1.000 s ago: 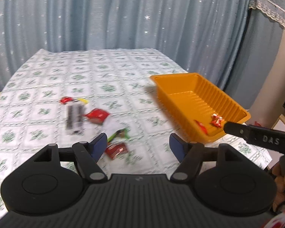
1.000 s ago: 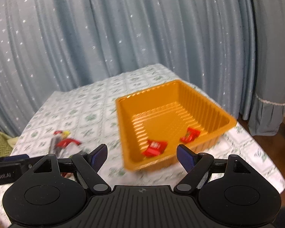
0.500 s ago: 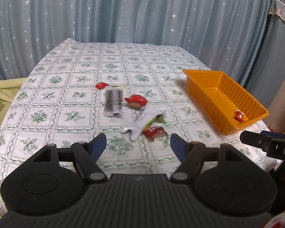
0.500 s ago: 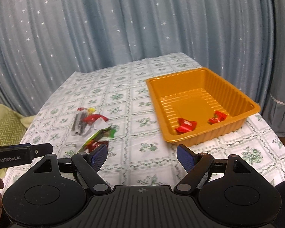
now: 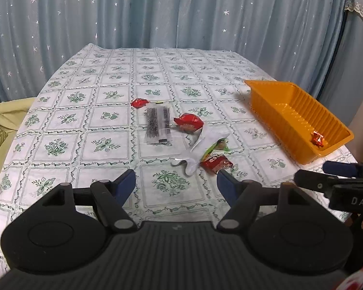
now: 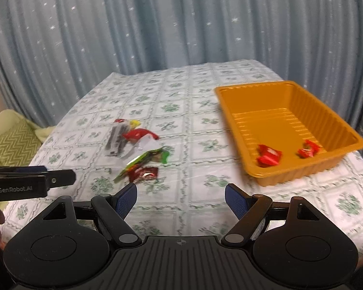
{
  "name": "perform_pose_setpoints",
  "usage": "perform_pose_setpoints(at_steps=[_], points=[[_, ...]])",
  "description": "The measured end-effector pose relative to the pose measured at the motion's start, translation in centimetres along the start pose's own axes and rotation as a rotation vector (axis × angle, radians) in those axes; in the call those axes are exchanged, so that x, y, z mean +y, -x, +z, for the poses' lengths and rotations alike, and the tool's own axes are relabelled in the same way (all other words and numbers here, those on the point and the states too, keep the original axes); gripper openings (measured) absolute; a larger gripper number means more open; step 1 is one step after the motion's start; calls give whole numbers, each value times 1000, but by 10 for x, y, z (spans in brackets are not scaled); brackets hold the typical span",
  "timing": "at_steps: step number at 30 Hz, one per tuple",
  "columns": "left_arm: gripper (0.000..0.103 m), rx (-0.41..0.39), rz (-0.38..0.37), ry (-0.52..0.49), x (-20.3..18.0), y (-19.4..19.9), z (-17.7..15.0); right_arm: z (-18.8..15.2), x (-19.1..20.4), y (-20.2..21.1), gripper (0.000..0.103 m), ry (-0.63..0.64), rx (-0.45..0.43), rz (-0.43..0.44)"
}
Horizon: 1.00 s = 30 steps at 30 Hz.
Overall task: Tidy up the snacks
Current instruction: 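Move both tools back toward the remaining snacks, then grasp the brown chocolate wrapper with the right tool while the left tool grasps the white pouch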
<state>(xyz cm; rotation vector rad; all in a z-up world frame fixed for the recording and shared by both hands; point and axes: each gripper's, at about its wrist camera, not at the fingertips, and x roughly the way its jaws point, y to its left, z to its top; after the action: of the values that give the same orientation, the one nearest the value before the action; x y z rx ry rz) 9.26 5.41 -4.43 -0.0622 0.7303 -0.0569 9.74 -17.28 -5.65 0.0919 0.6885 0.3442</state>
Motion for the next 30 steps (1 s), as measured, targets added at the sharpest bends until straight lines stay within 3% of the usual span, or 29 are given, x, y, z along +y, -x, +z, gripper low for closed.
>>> perform_pose_setpoints(at_steps=[10,16,30], points=[[72,10,23,-31,24,-25,12,5,27,-59,79,70,43,40],[74,17,17,11,34,-41,12,8,37,-95,79,90,76,46],[77,35,-17,63,43,-58,10,1,49,-138,58,183,90,21]])
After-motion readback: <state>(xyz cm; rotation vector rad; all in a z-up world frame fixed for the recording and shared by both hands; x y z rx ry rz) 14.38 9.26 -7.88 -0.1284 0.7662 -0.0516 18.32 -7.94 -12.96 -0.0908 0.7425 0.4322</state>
